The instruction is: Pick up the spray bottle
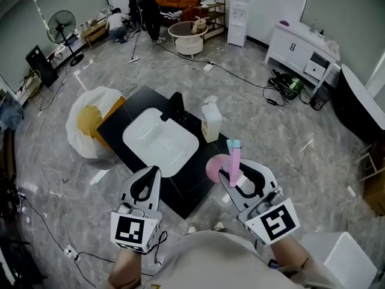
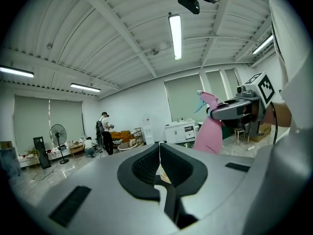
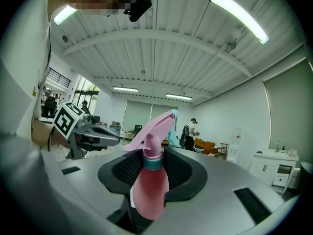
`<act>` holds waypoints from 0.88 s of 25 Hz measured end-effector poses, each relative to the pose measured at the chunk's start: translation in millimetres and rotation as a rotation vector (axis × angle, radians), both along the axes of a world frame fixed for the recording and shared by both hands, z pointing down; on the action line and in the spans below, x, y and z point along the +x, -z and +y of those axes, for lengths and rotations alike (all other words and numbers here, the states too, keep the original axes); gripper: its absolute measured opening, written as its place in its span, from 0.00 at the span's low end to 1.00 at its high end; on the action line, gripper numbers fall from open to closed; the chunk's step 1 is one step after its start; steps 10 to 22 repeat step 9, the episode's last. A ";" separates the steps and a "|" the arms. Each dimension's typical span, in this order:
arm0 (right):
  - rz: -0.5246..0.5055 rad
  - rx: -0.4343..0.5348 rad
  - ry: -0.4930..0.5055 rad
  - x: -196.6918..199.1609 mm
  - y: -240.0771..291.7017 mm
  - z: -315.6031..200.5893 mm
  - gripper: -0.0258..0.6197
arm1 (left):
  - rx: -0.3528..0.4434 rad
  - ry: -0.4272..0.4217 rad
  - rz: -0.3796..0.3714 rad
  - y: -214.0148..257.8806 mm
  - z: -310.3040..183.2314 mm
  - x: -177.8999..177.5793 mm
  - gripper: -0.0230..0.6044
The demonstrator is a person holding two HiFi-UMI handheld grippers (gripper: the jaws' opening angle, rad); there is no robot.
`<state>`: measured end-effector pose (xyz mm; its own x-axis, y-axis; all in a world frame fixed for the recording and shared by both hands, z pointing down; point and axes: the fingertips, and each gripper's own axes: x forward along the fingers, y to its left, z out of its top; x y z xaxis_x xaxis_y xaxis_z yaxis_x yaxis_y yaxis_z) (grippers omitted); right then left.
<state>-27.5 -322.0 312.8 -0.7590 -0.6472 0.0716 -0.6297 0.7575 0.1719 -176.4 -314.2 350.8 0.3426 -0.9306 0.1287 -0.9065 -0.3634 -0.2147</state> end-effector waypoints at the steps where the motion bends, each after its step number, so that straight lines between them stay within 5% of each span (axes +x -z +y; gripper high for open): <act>1: 0.001 -0.006 -0.003 0.9 -1.5 -0.7 0.29 | 0.001 0.001 0.004 1.0 -0.1 0.2 0.07; 22: 0.037 -0.033 -0.035 10.0 -18.8 -5.0 0.29 | -0.006 -0.006 0.005 -3.3 -2.7 1.6 0.07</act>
